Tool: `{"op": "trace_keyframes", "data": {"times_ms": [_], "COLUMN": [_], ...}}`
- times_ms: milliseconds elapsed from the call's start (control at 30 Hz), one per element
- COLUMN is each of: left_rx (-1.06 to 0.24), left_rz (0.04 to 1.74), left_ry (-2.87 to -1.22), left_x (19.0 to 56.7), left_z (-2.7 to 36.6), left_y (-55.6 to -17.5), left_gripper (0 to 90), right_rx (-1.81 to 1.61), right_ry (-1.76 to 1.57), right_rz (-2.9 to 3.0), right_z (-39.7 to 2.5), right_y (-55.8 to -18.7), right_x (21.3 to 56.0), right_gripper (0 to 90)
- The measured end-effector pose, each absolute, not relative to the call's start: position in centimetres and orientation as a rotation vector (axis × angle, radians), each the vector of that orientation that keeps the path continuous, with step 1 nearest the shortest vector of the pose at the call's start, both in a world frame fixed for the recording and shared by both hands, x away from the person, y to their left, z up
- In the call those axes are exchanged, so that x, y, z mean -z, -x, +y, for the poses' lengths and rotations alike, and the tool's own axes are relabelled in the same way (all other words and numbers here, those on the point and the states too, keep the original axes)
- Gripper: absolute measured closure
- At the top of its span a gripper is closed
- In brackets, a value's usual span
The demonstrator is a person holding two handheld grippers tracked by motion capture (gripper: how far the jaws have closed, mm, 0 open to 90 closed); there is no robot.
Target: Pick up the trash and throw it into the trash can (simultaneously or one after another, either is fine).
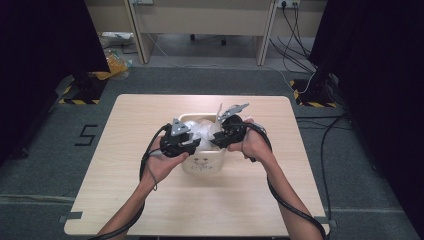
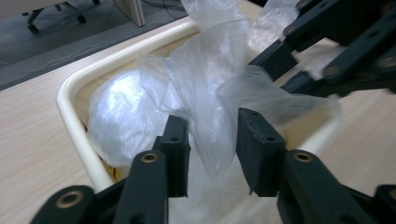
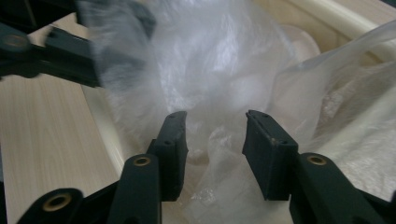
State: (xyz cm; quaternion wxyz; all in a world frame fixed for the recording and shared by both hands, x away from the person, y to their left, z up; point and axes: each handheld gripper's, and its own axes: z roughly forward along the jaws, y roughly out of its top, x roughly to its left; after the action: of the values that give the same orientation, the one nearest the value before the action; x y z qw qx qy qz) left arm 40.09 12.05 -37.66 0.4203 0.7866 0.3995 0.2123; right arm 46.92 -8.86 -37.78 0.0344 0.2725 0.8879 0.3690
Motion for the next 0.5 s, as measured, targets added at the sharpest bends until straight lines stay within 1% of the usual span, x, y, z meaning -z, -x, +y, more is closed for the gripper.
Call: {"op": "trace_keyframes", "data": {"times_ms": [33, 67, 200, 367, 500], "left_rx": [-0.54, -0.537, -0.552, -0.575, -0.579], "left_rz": [1.0, 1.004, 1.01, 0.992, 0.986], "left_ry": [-1.986, -1.997, -2.022, -2.073, -2.084], "left_x": [37.8, 37.9, 38.1, 37.8, 37.8], "left_z": [11.9, 11.7, 11.4, 11.1, 11.0], "left_y": [-40.5, -40.9, -41.9, -42.1, -42.1], "left_gripper": [65.7, 67.6, 73.0, 74.3, 74.4], "right_rx": [-1.134, -1.148, -1.209, -1.266, -1.21], "right_ry": [-0.838, -0.847, -0.895, -0.965, -1.051], "right_rz": [2.73, 2.72, 2.632, 2.506, 2.47], "right_z": [-8.9, -9.0, -10.2, -12.2, -13.3], "right_y": [-46.9, -46.9, -46.9, -47.4, -47.9], "right_x": [37.8, 37.6, 36.5, 34.7, 34.3], "right_gripper": [58.0, 56.6, 48.5, 45.9, 43.7]}}
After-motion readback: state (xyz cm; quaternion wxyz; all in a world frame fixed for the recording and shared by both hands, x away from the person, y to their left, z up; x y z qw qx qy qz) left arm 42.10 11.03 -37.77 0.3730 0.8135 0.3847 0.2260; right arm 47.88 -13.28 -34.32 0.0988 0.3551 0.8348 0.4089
